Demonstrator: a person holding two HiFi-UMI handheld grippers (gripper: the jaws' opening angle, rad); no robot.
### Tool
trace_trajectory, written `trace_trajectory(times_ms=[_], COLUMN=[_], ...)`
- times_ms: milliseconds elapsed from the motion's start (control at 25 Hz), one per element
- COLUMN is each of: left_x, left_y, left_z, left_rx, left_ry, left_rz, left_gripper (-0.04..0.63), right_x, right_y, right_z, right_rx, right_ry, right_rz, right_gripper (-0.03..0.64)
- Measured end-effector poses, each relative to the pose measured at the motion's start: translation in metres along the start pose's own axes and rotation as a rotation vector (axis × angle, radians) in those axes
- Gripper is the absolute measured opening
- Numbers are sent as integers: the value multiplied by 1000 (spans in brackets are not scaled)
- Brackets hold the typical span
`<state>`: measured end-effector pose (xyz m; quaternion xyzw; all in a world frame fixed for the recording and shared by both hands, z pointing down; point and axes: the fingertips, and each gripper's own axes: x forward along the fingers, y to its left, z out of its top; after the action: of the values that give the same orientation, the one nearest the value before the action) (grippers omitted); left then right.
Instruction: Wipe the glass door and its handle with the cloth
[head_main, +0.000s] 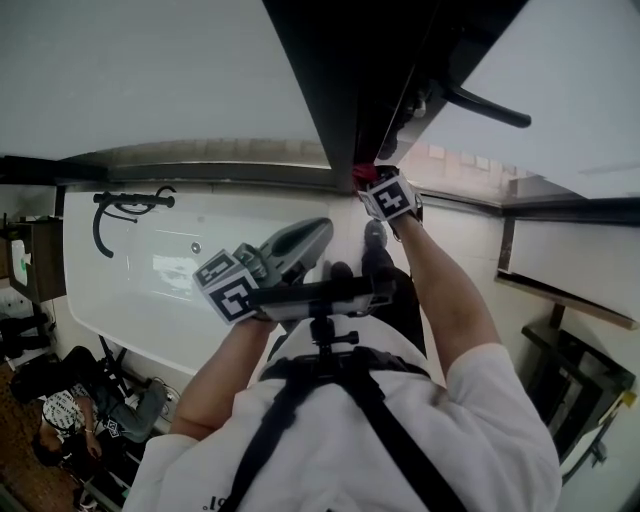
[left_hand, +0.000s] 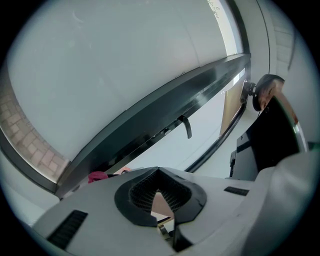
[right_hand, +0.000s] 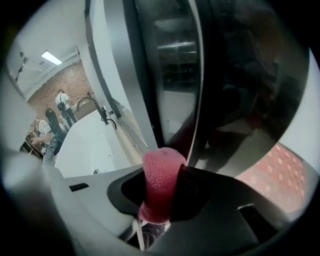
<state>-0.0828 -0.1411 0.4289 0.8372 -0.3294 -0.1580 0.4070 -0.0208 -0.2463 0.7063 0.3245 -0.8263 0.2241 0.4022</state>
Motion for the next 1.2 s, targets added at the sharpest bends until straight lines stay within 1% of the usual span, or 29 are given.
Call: trace_trajectory(times_ms=[120, 200, 320, 400, 520, 680, 800, 880, 1000, 1120, 1200], left_x=[1, 2, 2, 2, 2, 2, -5, -8, -7, -5, -8], left_y=[-1, -3, -4, -4, -7, -10, -6, -8, -15, -22, -23], left_z=[0, -1, -1, -1, -2, -1, -9, -10, -4, 5, 5], left_rx=[-2, -3, -5, -4, -1, -2, -36, -44, -34, 7, 15], left_ry=[6, 9, 12, 11, 15, 9, 35, 34, 8, -20, -28], left_rz=[-11, -20, -31, -41, -59, -78, -110, -126, -136, -128, -149], left_gripper=[-8, -8, -8, -8, -8, -8, -8, -8, -8, -8, -8], right_x=[-3, -5, -8, -12, -22, -37, -49, -57, -68, -78, -86], right_y=[1, 1, -8, -8, -6, -3, -2, -2, -1, 2, 3], right_z=[8, 8, -2, 0, 13, 27, 38, 45, 54, 63, 70], right_rx=[-10, 12, 40, 46, 67, 84, 88, 82, 71, 61, 51], right_ry=[23, 21, 60, 68, 41, 28, 14, 0, -16, -30, -42], right_rz=[14, 18, -9, -5, 13, 24, 25, 21, 11, -2, -10], right_gripper=[98, 98, 97, 97, 97, 97, 96, 95, 95, 95, 95])
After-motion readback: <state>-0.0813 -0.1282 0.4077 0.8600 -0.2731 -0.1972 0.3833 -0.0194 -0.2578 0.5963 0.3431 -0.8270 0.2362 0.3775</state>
